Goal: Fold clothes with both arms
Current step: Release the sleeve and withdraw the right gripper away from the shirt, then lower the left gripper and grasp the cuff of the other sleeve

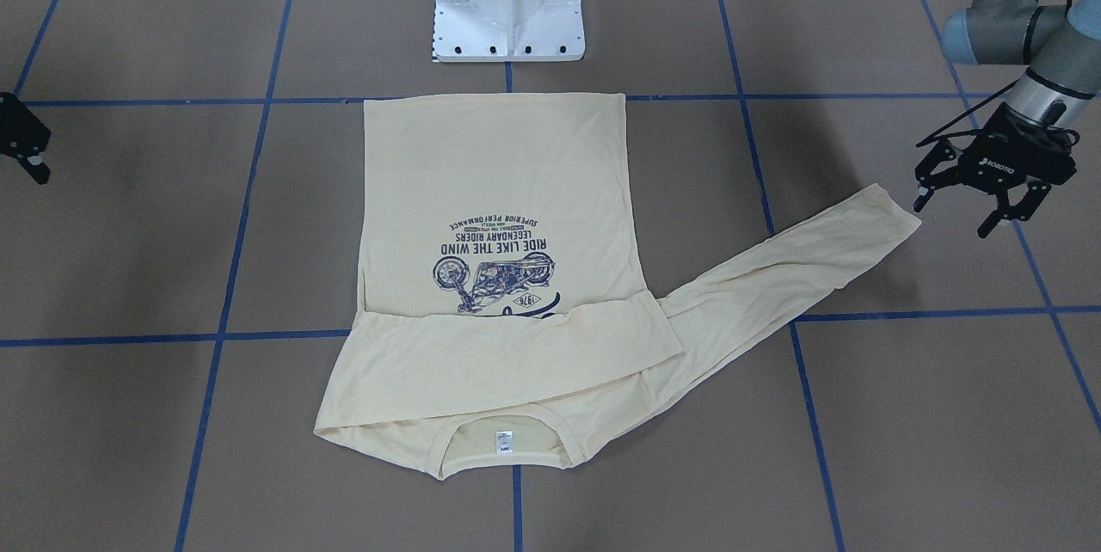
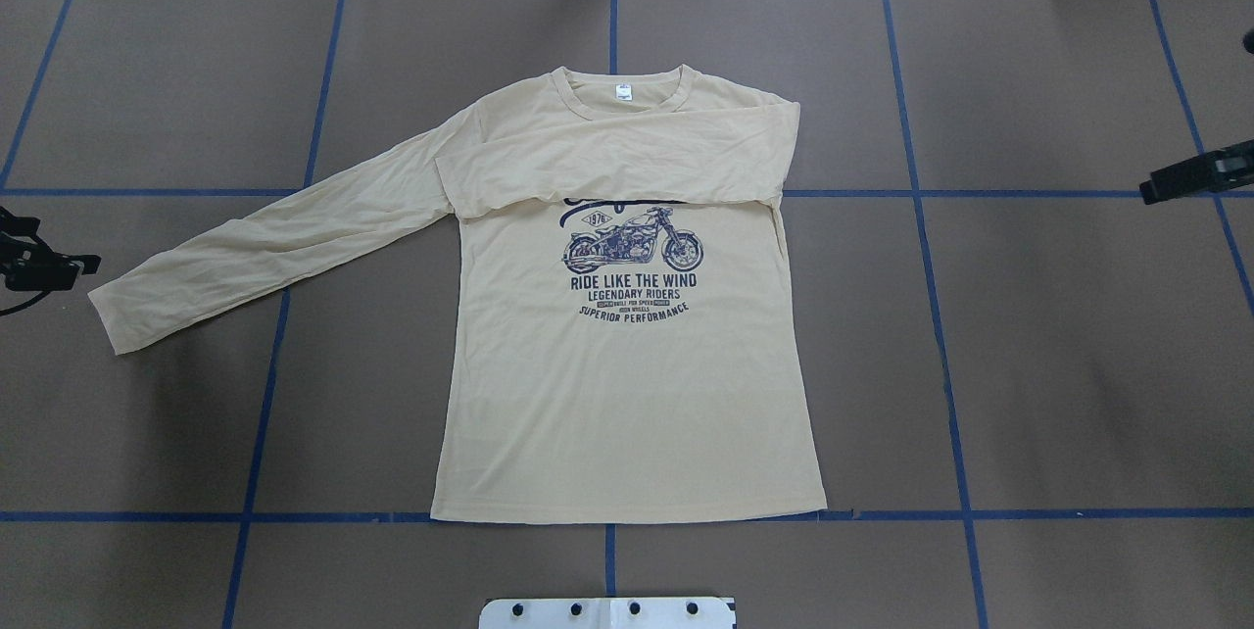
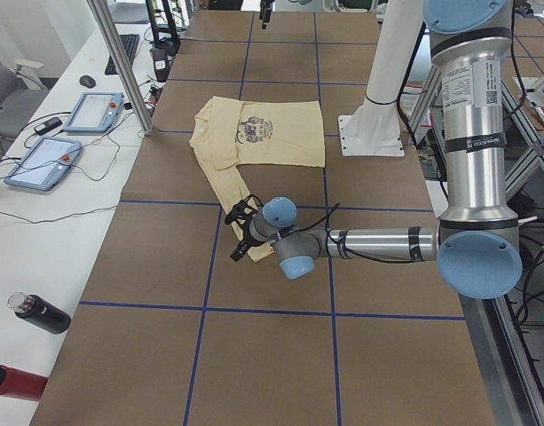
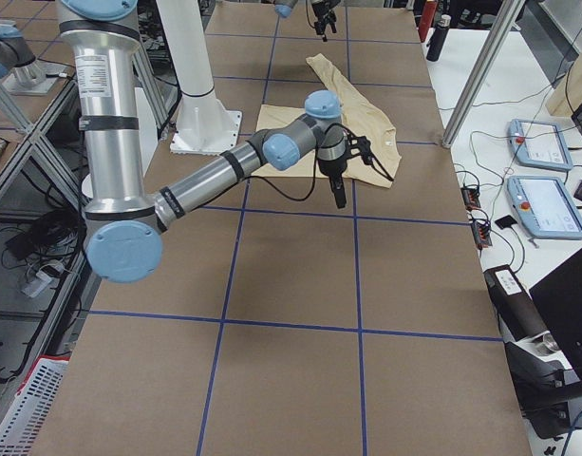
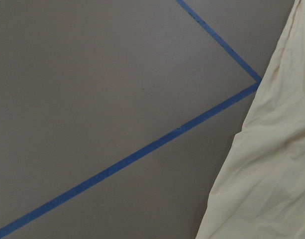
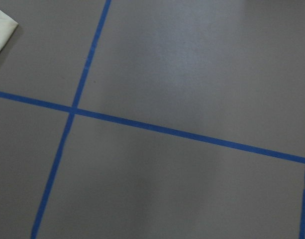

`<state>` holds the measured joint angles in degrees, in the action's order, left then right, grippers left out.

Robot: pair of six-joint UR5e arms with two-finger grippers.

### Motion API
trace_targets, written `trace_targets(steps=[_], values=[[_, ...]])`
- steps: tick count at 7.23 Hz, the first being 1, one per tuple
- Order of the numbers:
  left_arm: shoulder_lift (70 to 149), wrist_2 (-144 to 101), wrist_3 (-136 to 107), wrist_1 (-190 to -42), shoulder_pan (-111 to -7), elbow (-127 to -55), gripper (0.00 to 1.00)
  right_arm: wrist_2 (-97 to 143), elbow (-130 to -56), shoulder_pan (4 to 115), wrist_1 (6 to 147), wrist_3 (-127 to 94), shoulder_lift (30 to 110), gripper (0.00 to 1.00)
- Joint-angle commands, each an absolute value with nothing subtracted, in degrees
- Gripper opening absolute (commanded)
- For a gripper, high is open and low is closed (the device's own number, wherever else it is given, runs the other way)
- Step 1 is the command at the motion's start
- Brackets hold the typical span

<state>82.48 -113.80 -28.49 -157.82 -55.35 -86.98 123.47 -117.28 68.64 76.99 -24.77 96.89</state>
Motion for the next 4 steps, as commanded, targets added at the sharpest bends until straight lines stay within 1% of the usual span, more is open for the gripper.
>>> trace_targets(steps=[1,2,3,4], values=[[82.7,-113.2,-29.6,-158.6,-52.7,-85.0,0.82,125.4,-116.6,72.3,75.2,-19.6,100.9,1.00],[82.7,-113.2,-29.8,-158.6,-52.2,-84.7,0.71,125.3,-116.3,72.4,75.1,-19.4,100.8,1.00],[82.8,-113.2,-30.4,-158.6,-52.1,-84.7,0.63,125.3,-116.2,72.4,75.2,-19.4,100.8,1.00],[82.8,-113.2,-31.5,-158.6,-51.9,-84.7,0.60,125.2,-116.2,72.4,75.2,-19.4,100.8,1.00]])
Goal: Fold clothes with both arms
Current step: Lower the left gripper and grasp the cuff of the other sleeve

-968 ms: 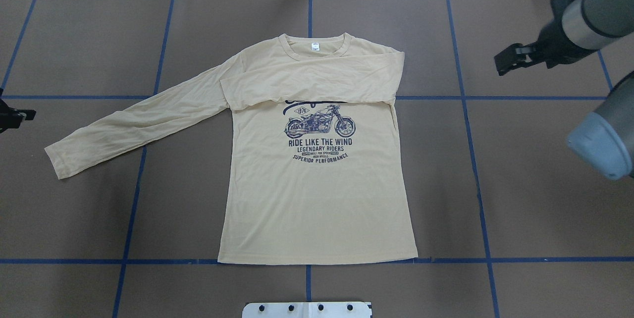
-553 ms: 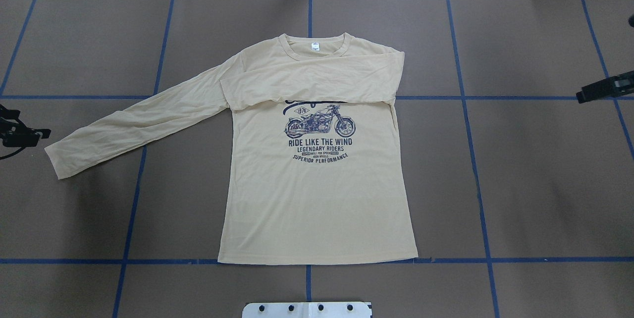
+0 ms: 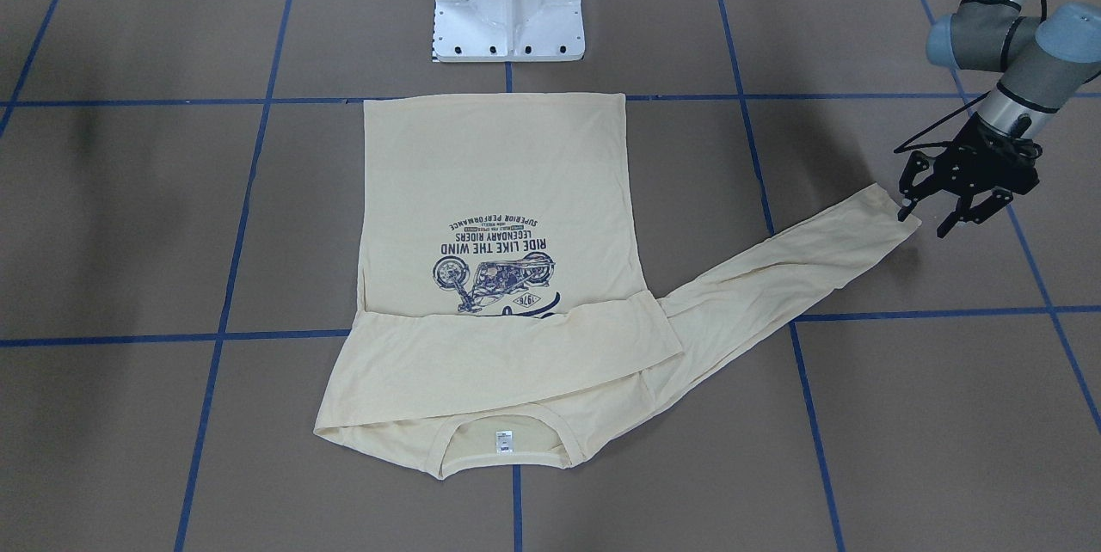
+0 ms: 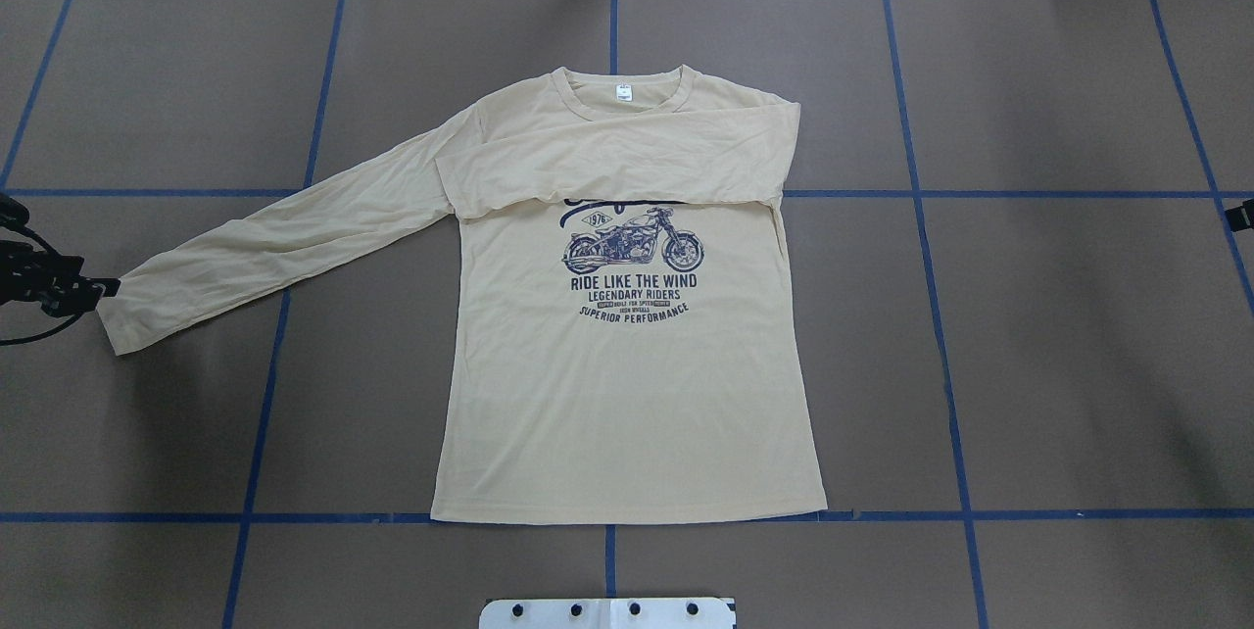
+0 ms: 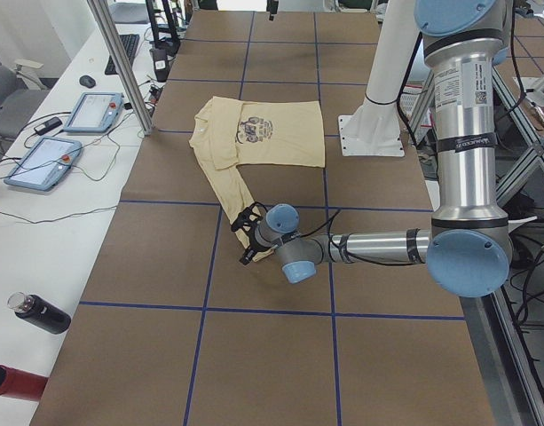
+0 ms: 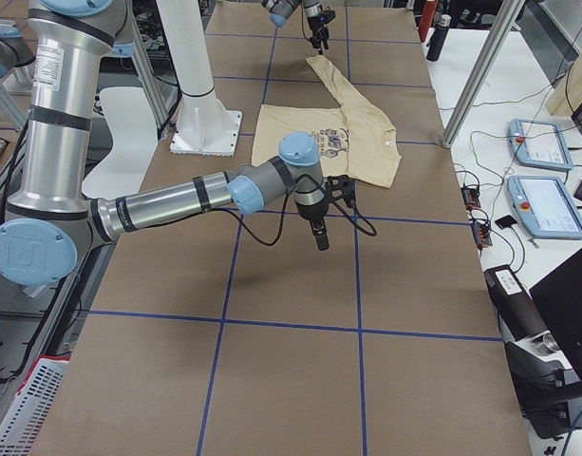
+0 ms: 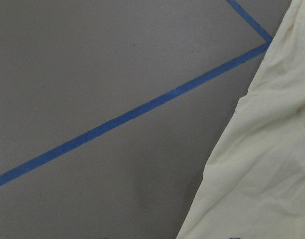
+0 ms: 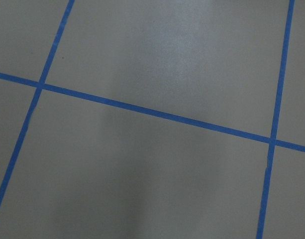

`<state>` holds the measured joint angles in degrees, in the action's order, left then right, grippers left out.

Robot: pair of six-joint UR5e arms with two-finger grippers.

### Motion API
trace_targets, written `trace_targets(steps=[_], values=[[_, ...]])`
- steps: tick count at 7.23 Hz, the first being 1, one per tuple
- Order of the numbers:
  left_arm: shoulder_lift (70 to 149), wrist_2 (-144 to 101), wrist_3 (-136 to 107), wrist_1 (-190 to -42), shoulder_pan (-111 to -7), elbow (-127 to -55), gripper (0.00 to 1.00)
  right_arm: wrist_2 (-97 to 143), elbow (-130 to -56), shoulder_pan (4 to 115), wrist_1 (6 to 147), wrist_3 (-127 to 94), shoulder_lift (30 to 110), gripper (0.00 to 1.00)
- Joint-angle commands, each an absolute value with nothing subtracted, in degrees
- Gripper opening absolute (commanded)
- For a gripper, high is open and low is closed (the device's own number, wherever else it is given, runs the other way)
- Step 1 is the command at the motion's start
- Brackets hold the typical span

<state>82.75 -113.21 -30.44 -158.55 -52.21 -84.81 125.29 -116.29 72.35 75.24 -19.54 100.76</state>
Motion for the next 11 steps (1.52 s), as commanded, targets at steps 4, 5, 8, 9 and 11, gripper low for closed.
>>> trace_targets(steps=[4,5,8,9,11], values=[[82.9,-113.2,-33.0,-158.7,-51.1,-83.6,0.52,125.2,-115.9,72.4,75.1,-19.5,100.8,1.00],[82.9,-113.2,-33.7,-158.8,-50.9,-83.1,0.48,125.2,-115.9,72.4,75.1,-19.5,100.8,1.00],[82.9,-113.2,-33.7,-159.1,-50.2,-82.6,0.34,125.1,-115.9,72.5,75.1,-19.5,100.7,1.00],[82.9,-113.2,-33.7,-159.1,-49.9,-82.7,0.22,125.1,-115.9,72.6,75.1,-19.5,100.6,1.00],[82.7,-113.2,-33.7,-161.4,-49.7,-82.9,0.00,125.1,-115.9,72.6,75.1,-19.5,100.5,1.00]])
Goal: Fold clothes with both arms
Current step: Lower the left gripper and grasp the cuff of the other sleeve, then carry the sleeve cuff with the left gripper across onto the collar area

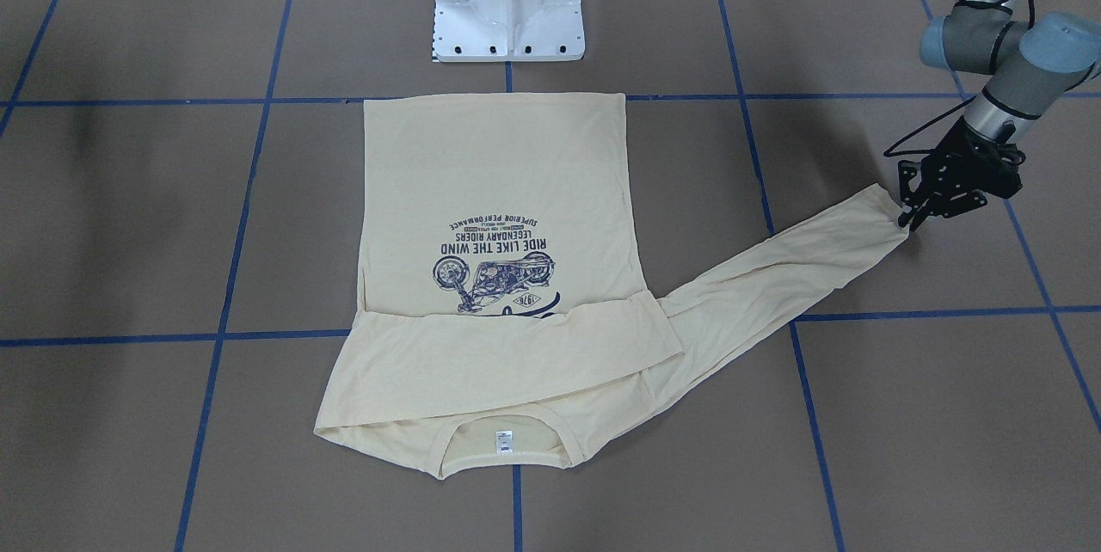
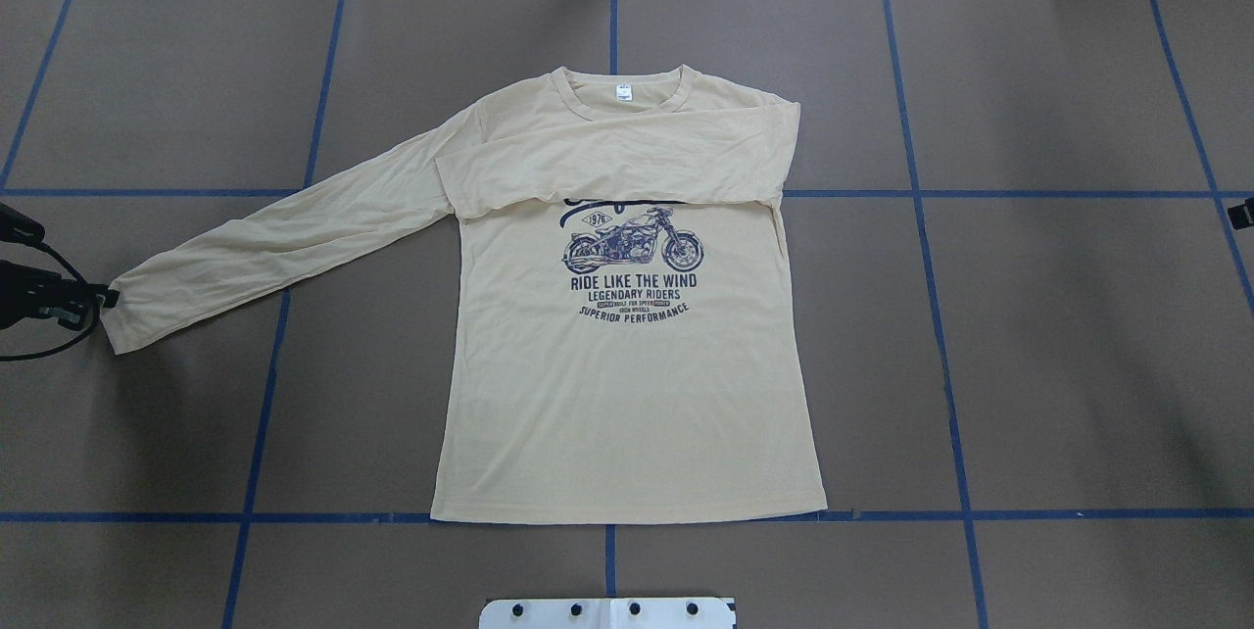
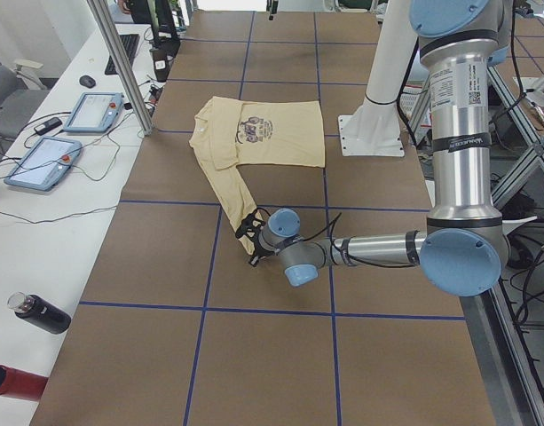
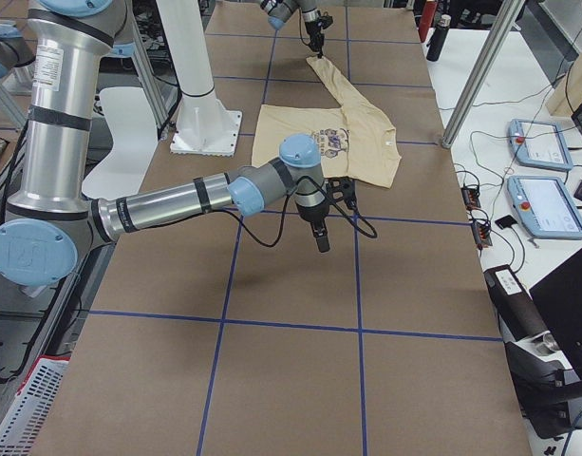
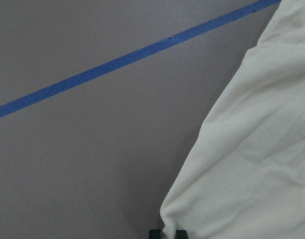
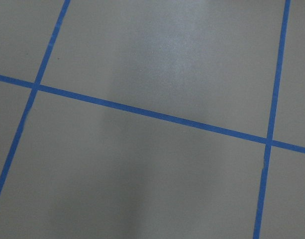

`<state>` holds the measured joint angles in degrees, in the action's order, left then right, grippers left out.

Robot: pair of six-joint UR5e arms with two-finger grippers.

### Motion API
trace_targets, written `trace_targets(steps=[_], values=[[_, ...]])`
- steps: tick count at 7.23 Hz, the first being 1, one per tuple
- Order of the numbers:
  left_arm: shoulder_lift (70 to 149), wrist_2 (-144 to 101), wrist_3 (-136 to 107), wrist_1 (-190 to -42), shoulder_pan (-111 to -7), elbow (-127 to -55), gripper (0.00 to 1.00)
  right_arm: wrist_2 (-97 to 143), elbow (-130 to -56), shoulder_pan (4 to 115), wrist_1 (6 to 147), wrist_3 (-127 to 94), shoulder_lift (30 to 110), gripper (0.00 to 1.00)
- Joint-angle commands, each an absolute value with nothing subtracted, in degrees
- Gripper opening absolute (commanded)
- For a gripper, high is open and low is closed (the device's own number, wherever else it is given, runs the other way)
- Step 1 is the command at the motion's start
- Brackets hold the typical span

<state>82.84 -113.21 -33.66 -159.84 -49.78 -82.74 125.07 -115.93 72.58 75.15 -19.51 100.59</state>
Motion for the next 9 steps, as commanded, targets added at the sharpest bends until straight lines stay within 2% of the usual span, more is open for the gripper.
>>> trace_targets(steps=[1,2,4,5,6,8,9], values=[[82.4,-113.9,-33.5,-161.5,-49.7,-84.3,0.00,125.1,-116.0,72.6,75.1,-19.5,100.5,1.00],[82.2,-117.0,-33.5,-159.6,-49.8,-87.8,0.00,125.1,-115.9,72.6,75.1,-19.6,100.5,1.00],[84.7,-120.3,-33.0,-142.1,-52.2,-99.0,0.00,125.1,-115.9,72.6,75.2,-19.9,100.5,1.00],[90.2,-120.2,-33.0,-128.1,-52.3,-105.4,0.00,125.1,-115.9,72.6,75.1,-20.1,100.5,1.00],[100.0,-119.8,-33.1,-112.5,-52.2,-108.9,0.00,125.0,-115.9,72.6,75.2,-20.2,100.4,1.00],[123.1,-119.1,-38.3,-90.7,-47.6,-104.4,0.00,125.1,-115.8,72.6,75.2,-20.3,100.2,1.00],[132.1,-118.6,-42.2,-90.0,-47.1,-96.9,0.00,125.2,-115.4,72.6,75.2,-20.3,100.2,1.00]])
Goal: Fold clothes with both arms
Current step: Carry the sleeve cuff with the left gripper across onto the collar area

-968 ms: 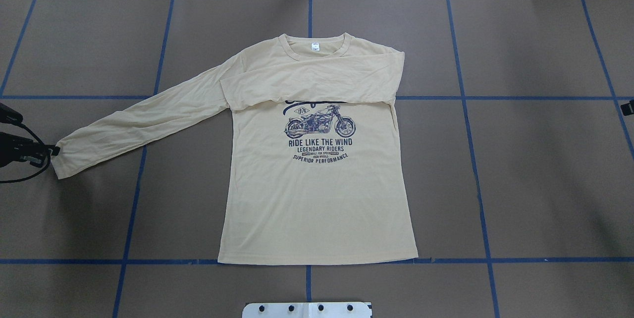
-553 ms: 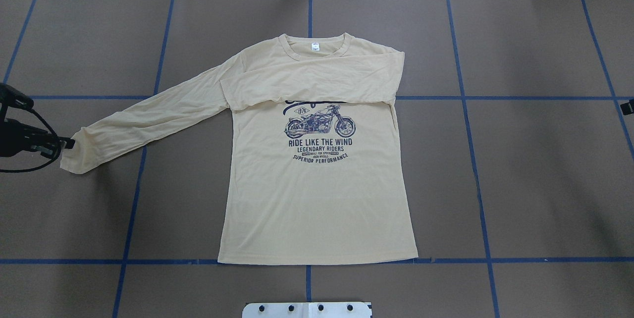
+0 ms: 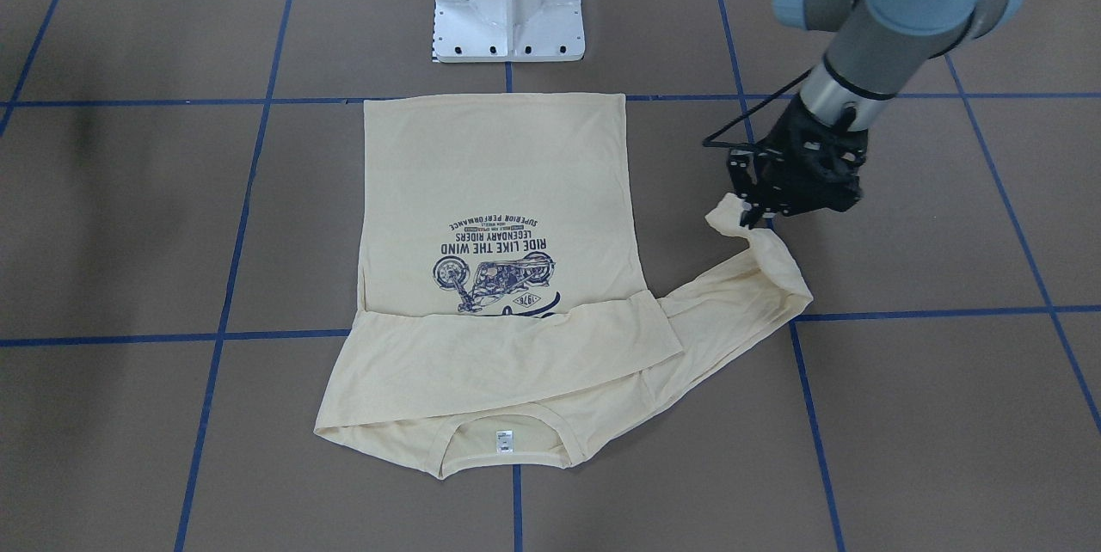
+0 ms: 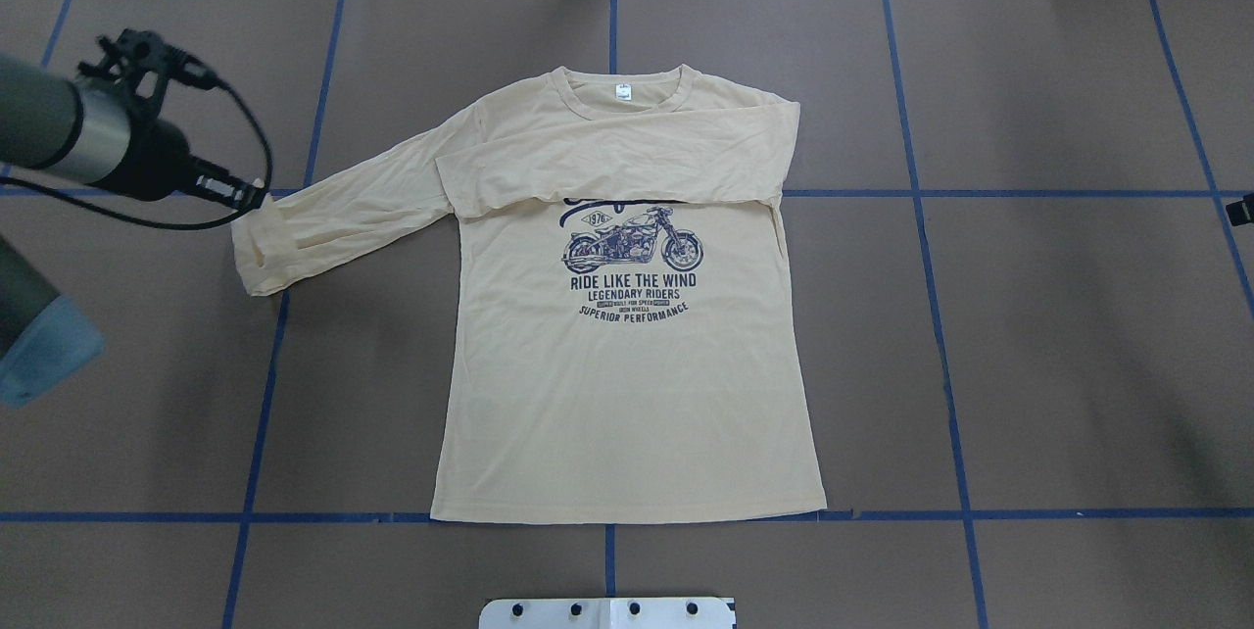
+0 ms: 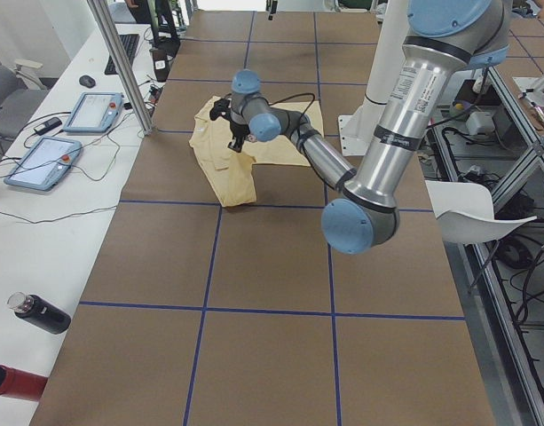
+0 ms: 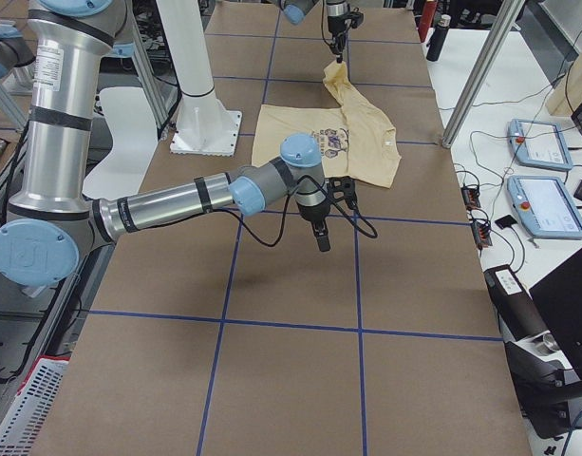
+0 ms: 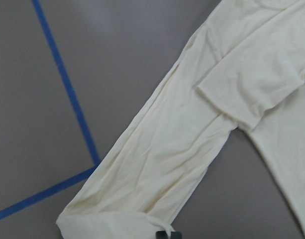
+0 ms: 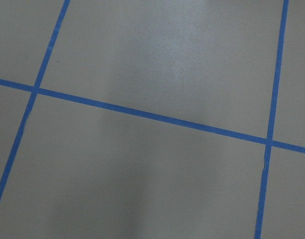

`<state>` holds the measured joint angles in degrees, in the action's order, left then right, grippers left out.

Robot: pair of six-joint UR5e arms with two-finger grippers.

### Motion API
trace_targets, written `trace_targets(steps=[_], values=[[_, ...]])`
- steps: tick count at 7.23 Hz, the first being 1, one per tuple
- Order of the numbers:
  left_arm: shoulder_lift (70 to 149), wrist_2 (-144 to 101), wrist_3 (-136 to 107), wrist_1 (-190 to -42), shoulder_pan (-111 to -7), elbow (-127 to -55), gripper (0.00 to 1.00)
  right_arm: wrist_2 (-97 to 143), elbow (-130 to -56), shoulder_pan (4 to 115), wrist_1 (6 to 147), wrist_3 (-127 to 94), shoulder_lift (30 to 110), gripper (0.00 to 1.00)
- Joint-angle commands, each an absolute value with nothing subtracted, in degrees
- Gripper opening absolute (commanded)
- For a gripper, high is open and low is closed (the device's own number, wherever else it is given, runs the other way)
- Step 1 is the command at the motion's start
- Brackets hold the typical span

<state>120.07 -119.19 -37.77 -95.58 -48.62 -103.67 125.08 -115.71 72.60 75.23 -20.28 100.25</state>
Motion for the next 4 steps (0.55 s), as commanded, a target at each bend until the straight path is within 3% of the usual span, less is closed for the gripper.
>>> trace_targets(steps=[1,3,4], values=[[142.7,-118.4,-46.5,-90.0,-45.8,-85.8,0.00,125.1,-115.3,72.6,75.2,-20.3,100.1,1.00],[163.5,-118.1,-54.6,-93.1,-41.9,-61.0,0.00,125.0,-115.0,72.6,75.2,-20.4,100.0,1.00],[167.6,-115.5,-59.3,-98.7,-40.6,-52.1,0.00,125.1,-114.9,72.6,75.2,-20.4,100.0,1.00]])
